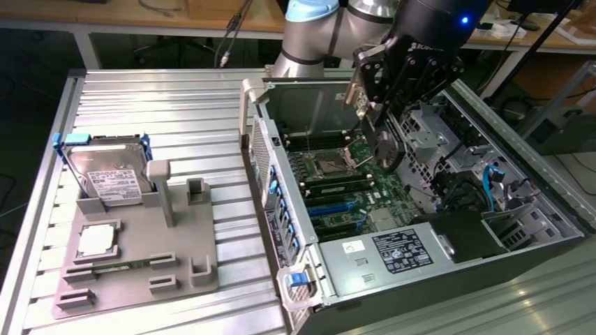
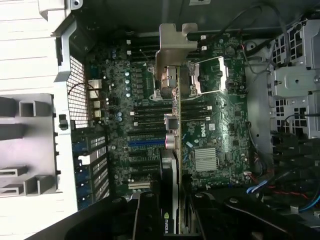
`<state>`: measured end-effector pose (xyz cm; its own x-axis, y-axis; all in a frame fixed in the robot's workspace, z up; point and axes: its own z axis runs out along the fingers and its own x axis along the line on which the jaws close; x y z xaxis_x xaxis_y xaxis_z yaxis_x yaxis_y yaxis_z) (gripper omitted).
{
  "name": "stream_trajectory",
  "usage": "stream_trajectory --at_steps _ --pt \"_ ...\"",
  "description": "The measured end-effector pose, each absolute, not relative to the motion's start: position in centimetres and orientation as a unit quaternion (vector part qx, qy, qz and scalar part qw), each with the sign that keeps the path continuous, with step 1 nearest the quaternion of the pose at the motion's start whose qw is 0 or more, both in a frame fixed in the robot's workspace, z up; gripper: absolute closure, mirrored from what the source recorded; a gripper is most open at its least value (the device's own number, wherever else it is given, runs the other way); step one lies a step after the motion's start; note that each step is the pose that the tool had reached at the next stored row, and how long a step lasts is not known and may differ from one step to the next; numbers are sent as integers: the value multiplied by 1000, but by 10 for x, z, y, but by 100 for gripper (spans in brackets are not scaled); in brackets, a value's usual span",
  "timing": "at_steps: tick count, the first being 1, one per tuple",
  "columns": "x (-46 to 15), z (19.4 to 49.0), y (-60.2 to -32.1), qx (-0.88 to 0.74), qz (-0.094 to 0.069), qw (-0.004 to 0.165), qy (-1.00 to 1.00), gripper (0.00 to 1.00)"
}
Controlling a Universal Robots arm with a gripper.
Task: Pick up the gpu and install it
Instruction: 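Pick up the gpu and move the gpu toward the slot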
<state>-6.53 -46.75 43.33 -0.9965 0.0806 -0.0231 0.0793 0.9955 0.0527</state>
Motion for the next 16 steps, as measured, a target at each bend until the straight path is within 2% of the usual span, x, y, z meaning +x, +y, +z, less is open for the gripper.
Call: stream_trajectory --at_steps 16 --pt "-39 433 -468 40 26 13 999 73"
